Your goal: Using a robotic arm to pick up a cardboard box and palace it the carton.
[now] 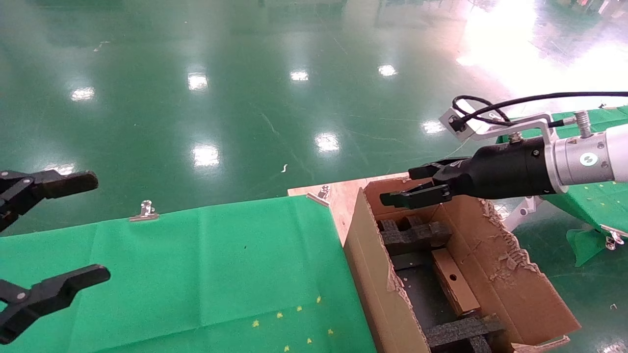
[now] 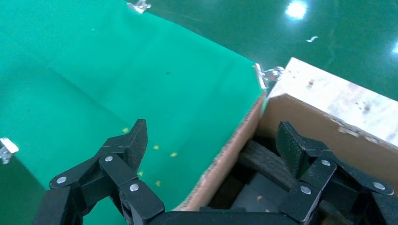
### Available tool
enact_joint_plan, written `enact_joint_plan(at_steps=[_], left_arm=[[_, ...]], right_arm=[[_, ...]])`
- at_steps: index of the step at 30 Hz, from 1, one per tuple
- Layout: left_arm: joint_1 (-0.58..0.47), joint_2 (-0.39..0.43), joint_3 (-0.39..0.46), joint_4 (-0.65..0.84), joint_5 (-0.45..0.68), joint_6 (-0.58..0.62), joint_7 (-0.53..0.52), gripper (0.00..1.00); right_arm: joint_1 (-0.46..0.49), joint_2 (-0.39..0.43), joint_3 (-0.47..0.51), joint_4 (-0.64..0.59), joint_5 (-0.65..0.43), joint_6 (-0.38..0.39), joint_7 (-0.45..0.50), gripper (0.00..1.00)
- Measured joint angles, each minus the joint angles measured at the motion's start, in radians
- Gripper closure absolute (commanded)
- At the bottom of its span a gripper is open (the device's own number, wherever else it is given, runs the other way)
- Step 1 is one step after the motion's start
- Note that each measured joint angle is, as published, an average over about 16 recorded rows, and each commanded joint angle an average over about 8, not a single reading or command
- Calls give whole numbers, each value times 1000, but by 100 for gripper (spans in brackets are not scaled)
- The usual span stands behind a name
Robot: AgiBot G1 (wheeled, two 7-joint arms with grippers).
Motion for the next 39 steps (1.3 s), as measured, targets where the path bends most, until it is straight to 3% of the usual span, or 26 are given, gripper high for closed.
enact_joint_plan(at_steps=[13,39], left_arm=[[0,0,0,0,0,0,0,0],[0,0,0,0,0,0,0,0]], right_arm=[[-79,-16,108,26,15,-31,-40,0],[-458,-86,648,176,89,-194,-248,0]])
